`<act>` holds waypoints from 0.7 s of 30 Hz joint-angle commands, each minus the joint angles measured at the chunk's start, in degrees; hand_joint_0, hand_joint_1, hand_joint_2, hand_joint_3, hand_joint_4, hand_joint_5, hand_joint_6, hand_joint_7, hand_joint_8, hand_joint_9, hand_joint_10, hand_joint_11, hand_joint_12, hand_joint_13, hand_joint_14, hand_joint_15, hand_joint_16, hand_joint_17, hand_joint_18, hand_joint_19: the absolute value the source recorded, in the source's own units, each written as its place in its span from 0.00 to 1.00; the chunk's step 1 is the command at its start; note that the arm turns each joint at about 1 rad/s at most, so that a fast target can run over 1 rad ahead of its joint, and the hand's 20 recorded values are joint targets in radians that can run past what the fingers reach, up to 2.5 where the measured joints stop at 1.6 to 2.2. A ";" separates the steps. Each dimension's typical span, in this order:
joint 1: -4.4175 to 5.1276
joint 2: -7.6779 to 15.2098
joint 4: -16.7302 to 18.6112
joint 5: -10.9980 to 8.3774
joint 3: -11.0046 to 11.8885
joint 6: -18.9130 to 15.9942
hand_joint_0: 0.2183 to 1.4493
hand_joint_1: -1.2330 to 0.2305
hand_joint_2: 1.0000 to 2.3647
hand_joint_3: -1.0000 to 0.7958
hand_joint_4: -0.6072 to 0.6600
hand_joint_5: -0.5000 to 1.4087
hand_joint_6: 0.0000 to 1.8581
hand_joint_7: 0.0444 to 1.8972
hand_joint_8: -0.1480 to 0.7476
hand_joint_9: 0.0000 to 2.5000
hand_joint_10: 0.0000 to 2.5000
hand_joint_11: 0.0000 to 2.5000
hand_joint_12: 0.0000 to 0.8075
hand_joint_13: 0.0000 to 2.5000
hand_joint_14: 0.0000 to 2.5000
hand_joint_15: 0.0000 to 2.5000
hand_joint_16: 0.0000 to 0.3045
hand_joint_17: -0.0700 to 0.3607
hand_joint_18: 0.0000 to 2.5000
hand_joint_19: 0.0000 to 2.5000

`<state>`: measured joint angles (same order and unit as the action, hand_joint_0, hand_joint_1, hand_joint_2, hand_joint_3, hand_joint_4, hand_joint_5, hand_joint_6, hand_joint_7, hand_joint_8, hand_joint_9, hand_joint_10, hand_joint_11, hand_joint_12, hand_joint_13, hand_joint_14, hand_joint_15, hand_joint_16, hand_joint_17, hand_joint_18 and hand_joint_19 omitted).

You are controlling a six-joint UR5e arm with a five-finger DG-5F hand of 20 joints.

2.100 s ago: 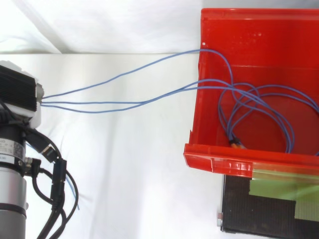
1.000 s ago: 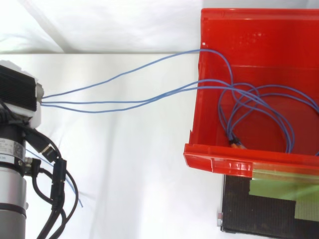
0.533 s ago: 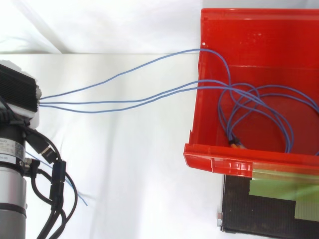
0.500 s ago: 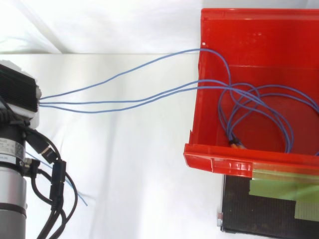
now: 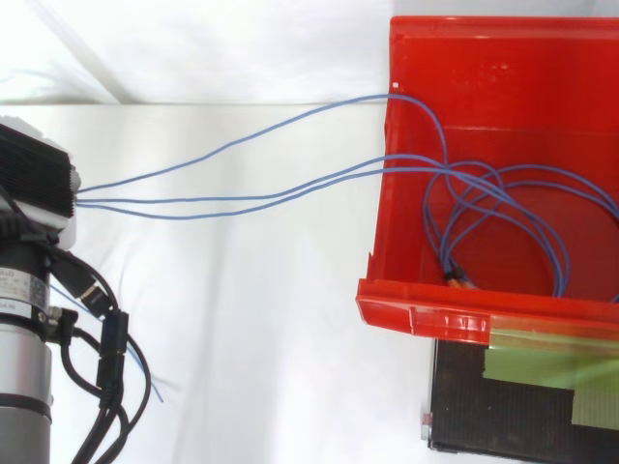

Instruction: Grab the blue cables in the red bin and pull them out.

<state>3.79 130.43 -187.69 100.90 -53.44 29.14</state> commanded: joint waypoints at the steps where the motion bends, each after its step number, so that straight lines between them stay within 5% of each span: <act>1: -0.01 0.00 0.13 0.00 0.00 -0.10 0.63 0.21 0.00 0.00 0.72 0.69 0.21 0.27 0.47 0.32 0.01 0.21 0.41 0.24 0.01 0.18 0.14 0.38 0.17 0.26; 8: -0.01 0.00 0.13 0.00 0.09 -1.59 0.65 0.20 0.00 0.03 0.74 0.69 0.06 0.33 0.47 0.32 0.01 0.21 0.41 0.24 0.01 0.18 0.14 0.38 0.17 0.26; 21: -0.01 0.00 0.66 0.09 0.17 -2.91 0.66 0.20 0.00 0.02 0.74 0.69 0.03 0.34 0.47 0.32 0.01 0.21 0.41 0.24 0.01 0.19 0.14 0.38 0.17 0.25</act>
<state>3.78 130.43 -187.27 100.97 -53.28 26.26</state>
